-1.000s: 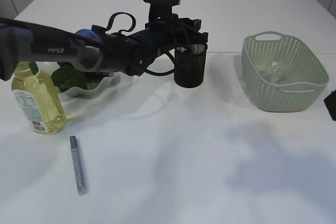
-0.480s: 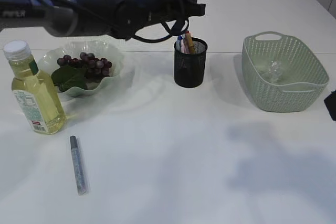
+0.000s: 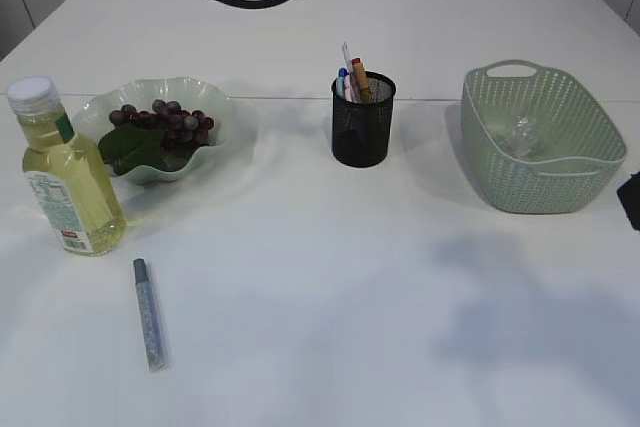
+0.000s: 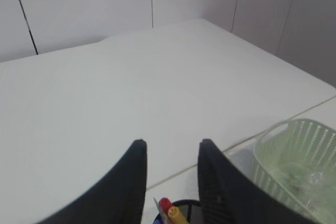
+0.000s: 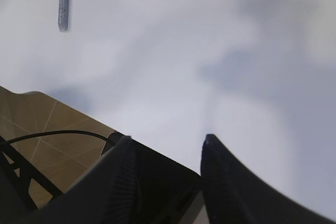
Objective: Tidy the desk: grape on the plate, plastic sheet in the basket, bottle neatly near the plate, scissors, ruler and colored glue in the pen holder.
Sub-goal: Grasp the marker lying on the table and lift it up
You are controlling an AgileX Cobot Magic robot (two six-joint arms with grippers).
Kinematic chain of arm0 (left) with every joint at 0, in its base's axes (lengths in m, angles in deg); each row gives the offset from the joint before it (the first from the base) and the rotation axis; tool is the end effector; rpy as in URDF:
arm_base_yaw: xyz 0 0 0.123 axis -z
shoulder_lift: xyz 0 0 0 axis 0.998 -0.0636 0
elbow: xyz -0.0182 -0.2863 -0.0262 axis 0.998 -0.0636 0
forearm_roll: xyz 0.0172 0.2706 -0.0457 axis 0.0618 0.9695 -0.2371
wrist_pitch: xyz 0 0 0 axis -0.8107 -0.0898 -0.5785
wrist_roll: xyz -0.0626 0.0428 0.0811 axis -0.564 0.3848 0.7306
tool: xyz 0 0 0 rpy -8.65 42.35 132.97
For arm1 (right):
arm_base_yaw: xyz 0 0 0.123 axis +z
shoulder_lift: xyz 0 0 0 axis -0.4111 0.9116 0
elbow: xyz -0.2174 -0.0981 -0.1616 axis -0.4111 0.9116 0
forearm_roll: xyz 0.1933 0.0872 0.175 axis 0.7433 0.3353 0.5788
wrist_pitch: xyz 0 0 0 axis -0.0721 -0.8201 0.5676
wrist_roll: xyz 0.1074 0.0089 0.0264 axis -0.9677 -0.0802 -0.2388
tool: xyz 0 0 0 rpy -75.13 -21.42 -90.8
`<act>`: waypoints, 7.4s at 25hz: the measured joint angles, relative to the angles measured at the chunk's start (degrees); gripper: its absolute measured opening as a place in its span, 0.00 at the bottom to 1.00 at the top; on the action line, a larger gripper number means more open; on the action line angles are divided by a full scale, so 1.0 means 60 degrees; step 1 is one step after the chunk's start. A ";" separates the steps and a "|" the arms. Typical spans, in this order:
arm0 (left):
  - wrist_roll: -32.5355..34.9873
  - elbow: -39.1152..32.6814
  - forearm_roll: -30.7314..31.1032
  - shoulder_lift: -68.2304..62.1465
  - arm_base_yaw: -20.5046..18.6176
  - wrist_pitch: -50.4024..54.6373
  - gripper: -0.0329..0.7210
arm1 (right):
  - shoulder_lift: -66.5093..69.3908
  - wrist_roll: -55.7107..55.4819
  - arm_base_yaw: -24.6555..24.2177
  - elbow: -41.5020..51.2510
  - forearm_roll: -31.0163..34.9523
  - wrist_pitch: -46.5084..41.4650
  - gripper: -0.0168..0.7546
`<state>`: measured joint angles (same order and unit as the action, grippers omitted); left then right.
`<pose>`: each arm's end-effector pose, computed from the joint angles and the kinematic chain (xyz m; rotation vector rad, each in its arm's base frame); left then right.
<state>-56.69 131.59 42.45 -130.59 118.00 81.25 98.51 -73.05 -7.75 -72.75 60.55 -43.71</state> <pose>0.4654 -0.2867 0.2910 0.4625 1.7660 -0.4185 0.1775 0.0837 0.3546 -0.4259 2.6184 0.4676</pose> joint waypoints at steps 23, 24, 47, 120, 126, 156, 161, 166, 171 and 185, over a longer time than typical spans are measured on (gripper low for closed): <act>-0.0667 0.0000 -0.1502 0.1904 0.0000 0.7733 0.37 | 0.0000 0.0007 0.0000 0.0000 0.0000 0.0000 0.47; -0.0782 0.0000 -0.1502 0.1945 0.0000 0.8307 0.37 | 0.0000 0.0007 0.0000 0.0000 0.0000 0.0000 0.47; -0.3373 -0.1376 -0.1386 0.2060 0.0000 1.1695 0.37 | 0.0000 -0.0269 0.0000 0.0000 0.0214 0.0000 0.47; -0.7565 -0.5908 -0.0236 0.1522 -0.0162 0.8233 0.36 | -0.0859 -0.0844 0.0000 0.0000 0.0221 -0.0043 0.47; -0.7565 -0.6435 -0.0276 0.1522 -0.0186 0.7957 0.34 | -0.0859 -0.0844 0.0000 0.0000 0.0221 -0.0043 0.47; -0.7565 -0.6517 0.0007 0.1522 -0.0193 0.7546 0.34 | -0.0859 -0.0844 0.0023 0.0000 0.0056 -0.0060 0.47; -0.7565 -0.6517 0.0063 0.1522 -0.0193 0.7546 0.34 | -0.0859 -0.0844 0.0259 0.0000 -0.0002 -0.0060 0.47; -0.7565 -0.6517 0.0079 0.1522 -0.0193 0.7546 0.34 | -0.0859 -0.0844 0.0259 0.0000 -0.0020 -0.0060 0.47; -0.7565 -0.6517 0.0133 0.1522 -0.0193 0.7473 0.34 | -0.0859 -0.0844 0.0259 0.0000 -0.0020 -0.0060 0.47; -0.7768 -0.6517 -0.0222 0.1522 -0.0193 0.7364 0.43 | -0.0859 -0.0844 0.0259 0.0000 -0.0020 -0.0060 0.47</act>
<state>-103.30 92.49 41.12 -121.45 116.85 125.44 93.36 -78.12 -6.19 -72.75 60.43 -44.07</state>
